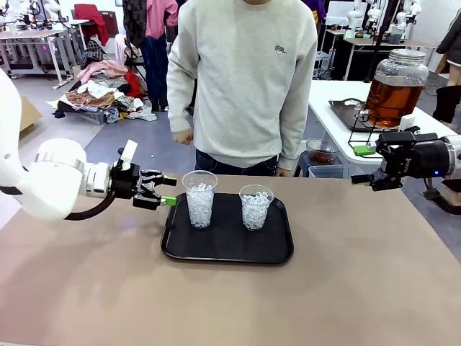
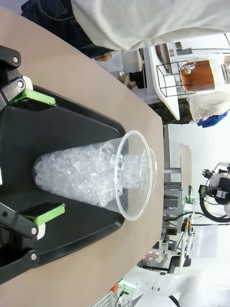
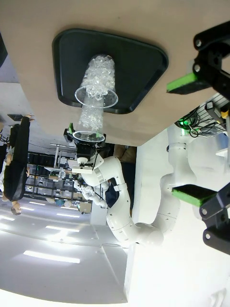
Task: Pour the drink into the iced cup.
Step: Pick up the iced cup indicated by the human and present it to them.
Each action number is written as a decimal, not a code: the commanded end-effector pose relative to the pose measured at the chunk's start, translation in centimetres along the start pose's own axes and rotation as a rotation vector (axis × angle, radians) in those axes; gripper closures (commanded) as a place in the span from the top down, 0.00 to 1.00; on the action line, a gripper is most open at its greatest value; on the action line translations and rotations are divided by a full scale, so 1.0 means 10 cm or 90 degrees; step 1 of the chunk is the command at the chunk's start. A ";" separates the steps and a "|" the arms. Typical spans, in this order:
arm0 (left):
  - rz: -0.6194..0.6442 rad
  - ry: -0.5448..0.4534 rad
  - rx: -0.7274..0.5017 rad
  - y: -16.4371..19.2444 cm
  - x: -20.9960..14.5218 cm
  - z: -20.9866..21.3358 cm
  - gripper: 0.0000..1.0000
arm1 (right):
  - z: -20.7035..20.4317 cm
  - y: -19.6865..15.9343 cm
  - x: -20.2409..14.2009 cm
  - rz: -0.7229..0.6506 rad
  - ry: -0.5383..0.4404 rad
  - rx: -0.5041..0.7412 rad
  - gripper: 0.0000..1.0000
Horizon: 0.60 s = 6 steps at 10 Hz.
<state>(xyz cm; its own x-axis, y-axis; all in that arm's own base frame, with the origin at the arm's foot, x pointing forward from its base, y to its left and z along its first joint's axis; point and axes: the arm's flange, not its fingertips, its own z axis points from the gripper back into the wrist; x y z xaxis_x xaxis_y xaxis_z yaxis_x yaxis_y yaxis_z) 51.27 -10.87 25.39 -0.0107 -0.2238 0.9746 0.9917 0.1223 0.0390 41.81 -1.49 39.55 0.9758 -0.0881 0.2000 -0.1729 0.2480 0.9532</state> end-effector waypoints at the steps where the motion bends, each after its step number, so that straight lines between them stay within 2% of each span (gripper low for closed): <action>1: 0.029 0.011 0.003 -0.08 0.09 -0.04 1.00 | 0.01 0.02 -0.01 0.001 -0.004 -0.001 1.00; 6: 0.050 0.029 -0.033 -0.15 0.09 -0.17 1.00 | 0.01 0.02 -0.01 0.001 -0.004 -0.001 1.00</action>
<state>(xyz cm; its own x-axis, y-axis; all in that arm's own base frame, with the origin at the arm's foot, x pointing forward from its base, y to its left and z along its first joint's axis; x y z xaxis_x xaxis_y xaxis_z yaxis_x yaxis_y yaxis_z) 50.31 -12.79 25.55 0.0539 -0.2407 0.9691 0.9943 0.1024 -0.0298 41.81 -1.49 39.55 0.9758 -0.0881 0.2000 -0.1729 0.2480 0.9532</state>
